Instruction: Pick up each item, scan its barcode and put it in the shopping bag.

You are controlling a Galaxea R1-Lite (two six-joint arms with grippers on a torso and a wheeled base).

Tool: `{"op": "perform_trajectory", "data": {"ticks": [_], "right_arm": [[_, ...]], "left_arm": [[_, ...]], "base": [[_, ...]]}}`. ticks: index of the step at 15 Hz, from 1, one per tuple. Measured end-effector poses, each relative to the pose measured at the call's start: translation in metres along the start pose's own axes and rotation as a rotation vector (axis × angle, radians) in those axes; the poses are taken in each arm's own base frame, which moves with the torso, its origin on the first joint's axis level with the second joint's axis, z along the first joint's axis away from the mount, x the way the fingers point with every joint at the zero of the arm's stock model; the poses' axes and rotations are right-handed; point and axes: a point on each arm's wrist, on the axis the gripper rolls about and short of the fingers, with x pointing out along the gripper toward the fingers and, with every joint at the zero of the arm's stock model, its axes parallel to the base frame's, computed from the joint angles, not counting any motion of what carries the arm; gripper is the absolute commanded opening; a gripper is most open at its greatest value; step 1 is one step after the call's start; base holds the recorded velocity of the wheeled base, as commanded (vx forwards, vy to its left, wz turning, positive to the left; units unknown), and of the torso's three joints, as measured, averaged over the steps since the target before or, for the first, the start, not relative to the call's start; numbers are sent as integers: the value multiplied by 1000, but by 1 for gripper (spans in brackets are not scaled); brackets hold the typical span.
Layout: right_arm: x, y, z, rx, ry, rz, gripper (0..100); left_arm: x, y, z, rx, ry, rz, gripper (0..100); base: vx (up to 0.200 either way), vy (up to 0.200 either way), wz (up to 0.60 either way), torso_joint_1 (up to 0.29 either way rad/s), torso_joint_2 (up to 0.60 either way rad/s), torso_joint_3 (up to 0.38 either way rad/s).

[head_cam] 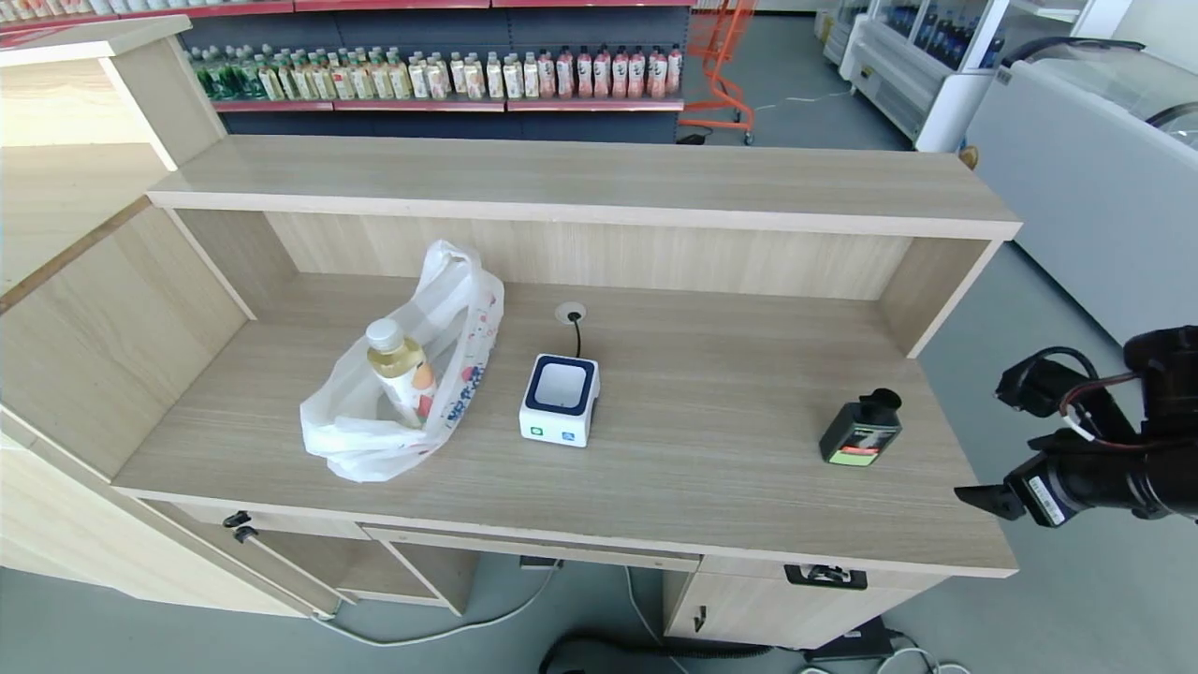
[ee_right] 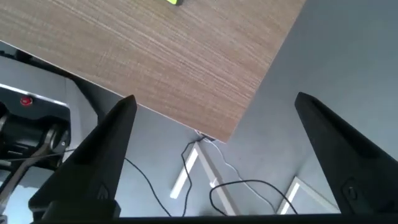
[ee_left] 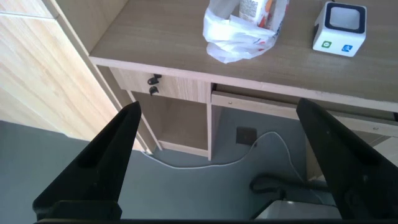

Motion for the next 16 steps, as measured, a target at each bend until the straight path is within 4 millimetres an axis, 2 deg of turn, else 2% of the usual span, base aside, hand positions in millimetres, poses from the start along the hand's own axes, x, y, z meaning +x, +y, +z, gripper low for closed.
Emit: {"op": "perform_trajectory", "data": {"ticks": [5,10,16], "right_arm": [[31,-15,30,-167,-34,-10,100],[72,3,44,-209,-58,99,100],[112,24,73,-273,-136,163,100]], "left_arm": [[0,0,0,0,0,0,100],[0,0,0,0,0,1,100],[0,0,0,0,0,0,100]], "base": [[0,0,0,0,0,0],[0,0,0,0,0,0],[0,0,0,0,0,0]]}}
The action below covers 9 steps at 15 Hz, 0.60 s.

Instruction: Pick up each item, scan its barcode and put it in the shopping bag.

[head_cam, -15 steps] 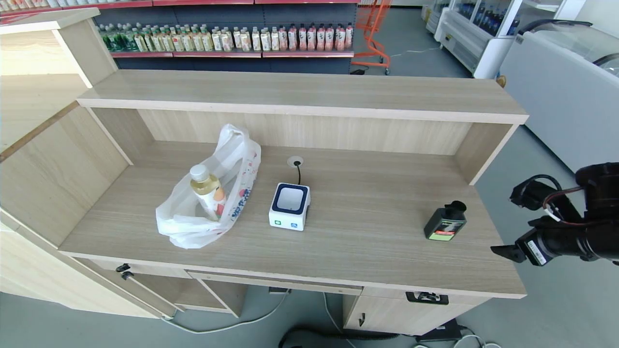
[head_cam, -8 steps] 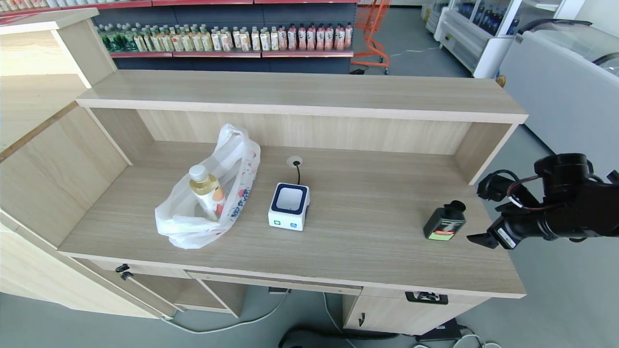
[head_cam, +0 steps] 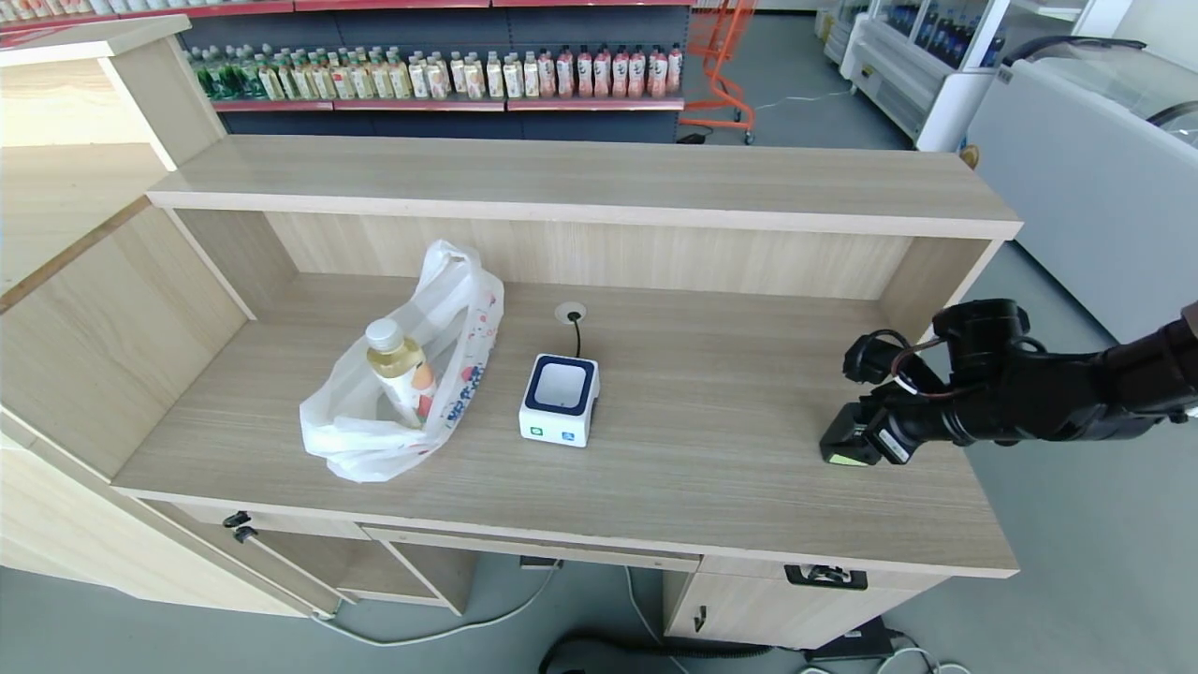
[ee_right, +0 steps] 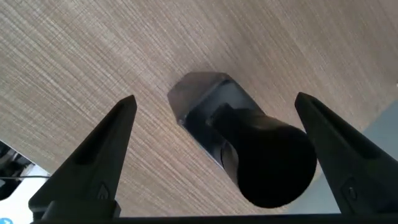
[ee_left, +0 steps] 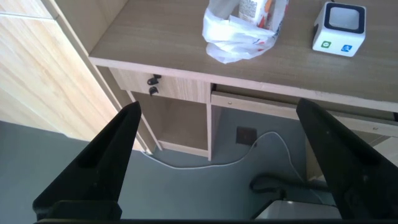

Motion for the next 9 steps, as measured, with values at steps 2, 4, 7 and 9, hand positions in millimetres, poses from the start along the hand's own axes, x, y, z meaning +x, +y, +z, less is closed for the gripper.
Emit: {"op": "perform_trajectory", "data": {"ticks": [2,4,7,9], "right_arm": [[12,3,4,-11,-11,8,100],[19,5,4,-17,-18,10,100],[24,8,1,-14,-9,21,100],[25,8,1,-11,-17,31,0]], "left_arm": [[0,0,0,0,0,0,100],[0,0,0,0,0,0,100],[0,0,0,0,0,0,100],[0,0,0,0,0,0,100]], "base": [[0,0,0,0,0,0],[0,0,0,0,0,0],[0,0,0,0,0,0],[0,0,0,0,0,0]]}}
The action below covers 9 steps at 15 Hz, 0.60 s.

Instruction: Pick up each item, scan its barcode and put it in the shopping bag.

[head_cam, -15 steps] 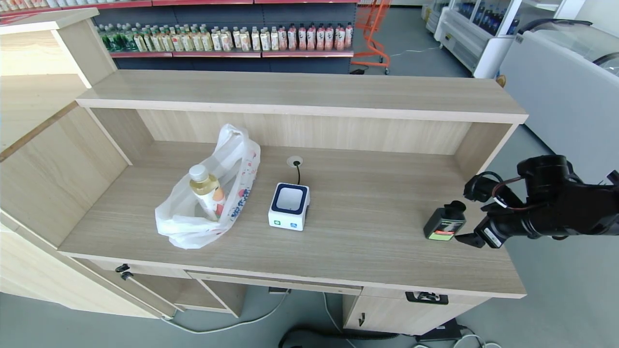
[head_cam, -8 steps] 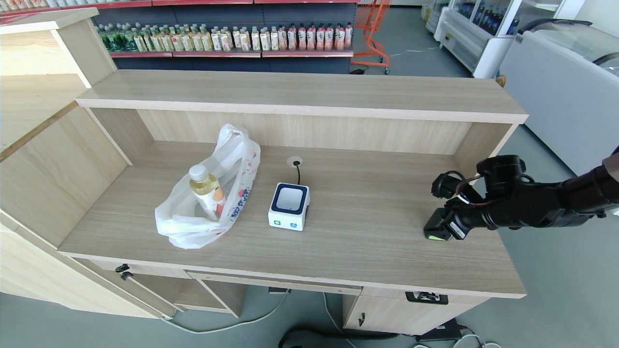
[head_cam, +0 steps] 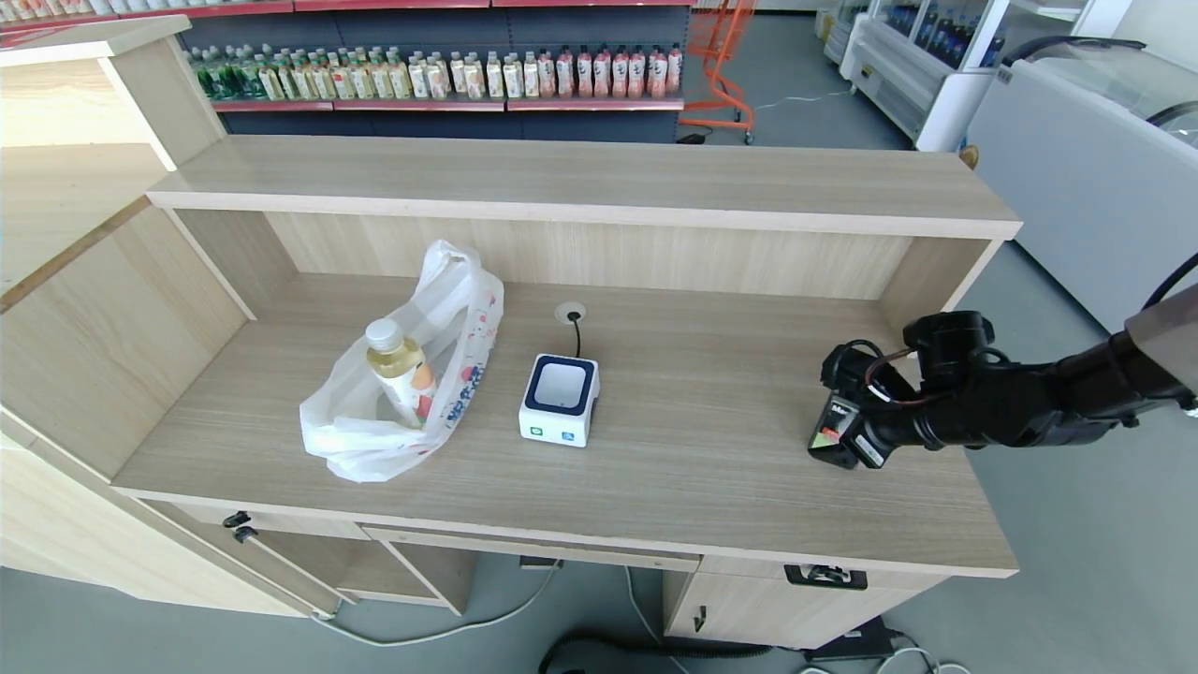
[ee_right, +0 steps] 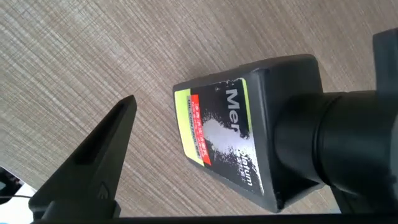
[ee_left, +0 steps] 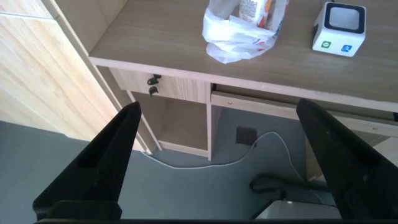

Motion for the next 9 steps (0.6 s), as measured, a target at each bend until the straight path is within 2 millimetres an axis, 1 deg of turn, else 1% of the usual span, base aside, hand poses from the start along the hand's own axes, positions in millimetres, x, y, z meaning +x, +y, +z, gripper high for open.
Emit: {"op": "perform_trajectory", "data": {"ticks": [5,7,9], "right_arm": [[0,4,2,12,-15,19,0],[-3,5,3,8,-18,18,0],[-11,3,9,-2,-49,-8,0]], "left_arm": [[0,0,0,0,0,0,100],[0,0,0,0,0,0,100],[0,0,0,0,0,0,100]], "base": [[0,0,0,0,0,0],[0,0,0,0,0,0],[0,0,0,0,0,0]]}}
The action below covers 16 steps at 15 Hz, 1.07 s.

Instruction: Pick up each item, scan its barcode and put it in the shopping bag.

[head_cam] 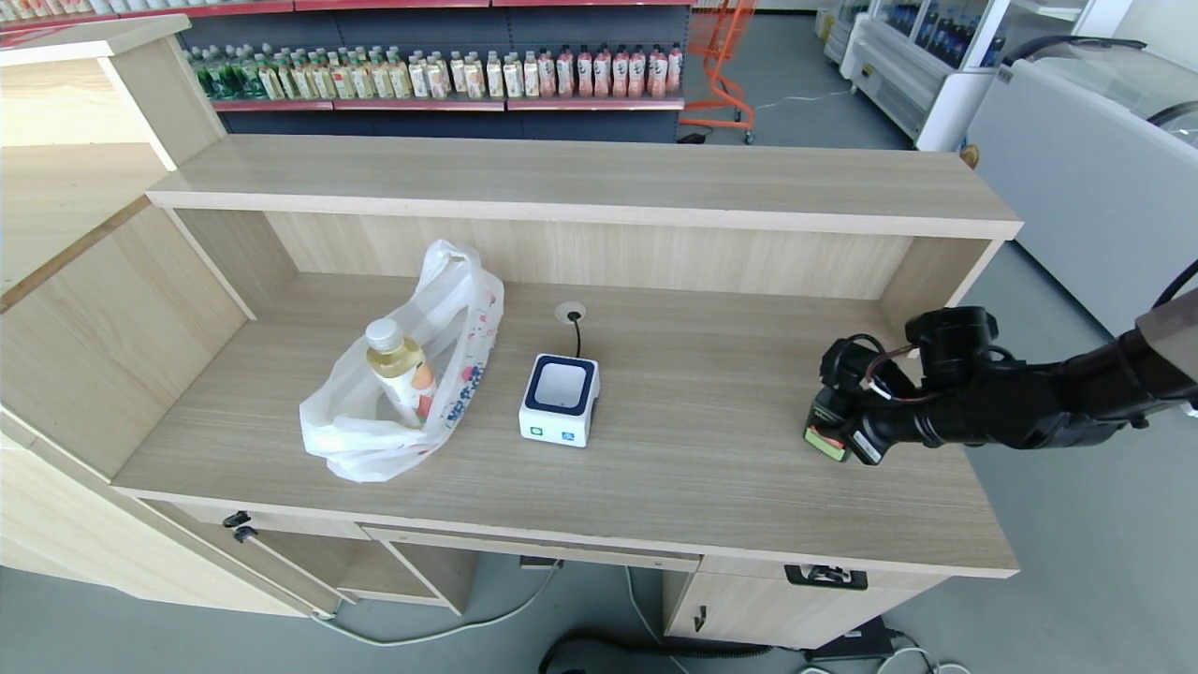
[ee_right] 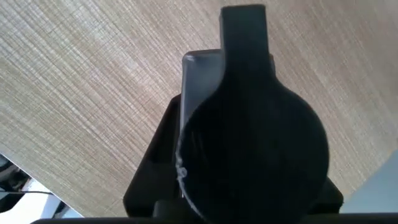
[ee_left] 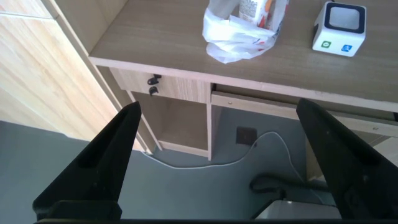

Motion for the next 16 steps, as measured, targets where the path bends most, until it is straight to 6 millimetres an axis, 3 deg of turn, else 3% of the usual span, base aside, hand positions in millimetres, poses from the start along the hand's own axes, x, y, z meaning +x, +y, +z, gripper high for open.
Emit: {"op": "perform_trajectory", "data": {"ticks": [4,7,9,11,12,14,16], "right_arm": [[-45,-3,11,-30,-100,-104,0],[-88,20,-13,-155,-176,-231,0],[-114,39,-26,-398,-320,-290,0],[-128,56,-30,-848,-540,-214,0],[-134,60,-27,-1123,-678,-238,0],[-140,65,-23,-1508,-879,-331,0],[-137,83,-28,-1649,-962,-253,0]], "left_arm": [[0,0,0,0,0,0,100],[0,0,0,0,0,0,100],[0,0,0,0,0,0,100],[0,0,0,0,0,0,100],[0,0,0,0,0,0,100],[0,0,0,0,0,0,100],[0,0,0,0,0,0,100]], "base": [[0,0,0,0,0,0],[0,0,0,0,0,0],[0,0,0,0,0,0],[0,0,0,0,0,0],[0,0,0,0,0,0],[0,0,0,0,0,0],[0,0,0,0,0,0]]}}
